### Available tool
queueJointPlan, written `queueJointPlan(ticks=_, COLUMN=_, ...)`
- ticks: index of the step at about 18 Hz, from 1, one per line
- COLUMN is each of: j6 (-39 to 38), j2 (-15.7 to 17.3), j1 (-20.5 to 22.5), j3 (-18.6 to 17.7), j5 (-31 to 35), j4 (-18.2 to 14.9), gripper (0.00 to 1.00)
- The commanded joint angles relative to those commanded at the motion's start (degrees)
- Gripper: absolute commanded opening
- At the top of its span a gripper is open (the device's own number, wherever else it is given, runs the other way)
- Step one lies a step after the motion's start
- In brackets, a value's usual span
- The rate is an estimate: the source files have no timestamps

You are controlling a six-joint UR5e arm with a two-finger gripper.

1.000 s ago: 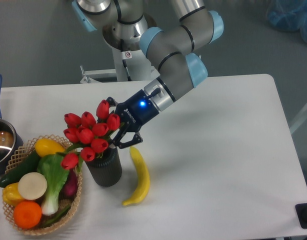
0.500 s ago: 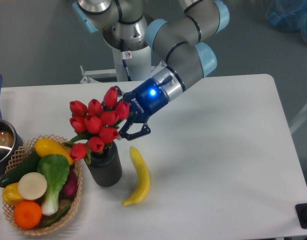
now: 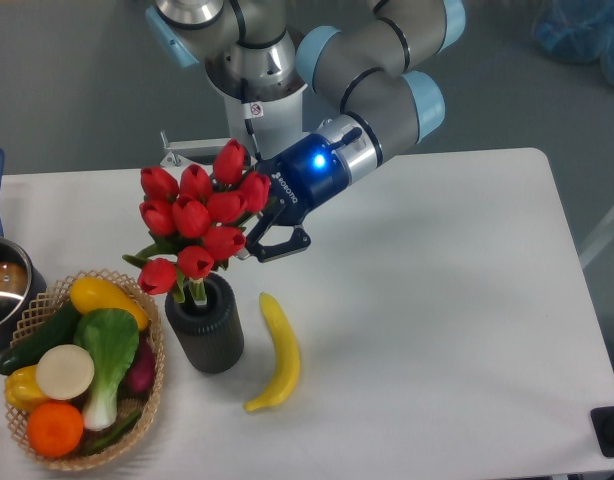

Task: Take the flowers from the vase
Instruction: 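Lift the gripped tulips straight up out of the vase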

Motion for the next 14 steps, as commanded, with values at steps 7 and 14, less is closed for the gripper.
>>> queueJointPlan(ticks=7, j6=-0.26, j2=0.71, j1=0.53, j3=-0.17, j5=-2.99, j4=-0.09, gripper=0.54)
queueJointPlan(ticks=14, j6=-0.26, j2=0.88, j1=2.11, j3=0.0, j5=-6.16, j4=-0.18, gripper=0.52)
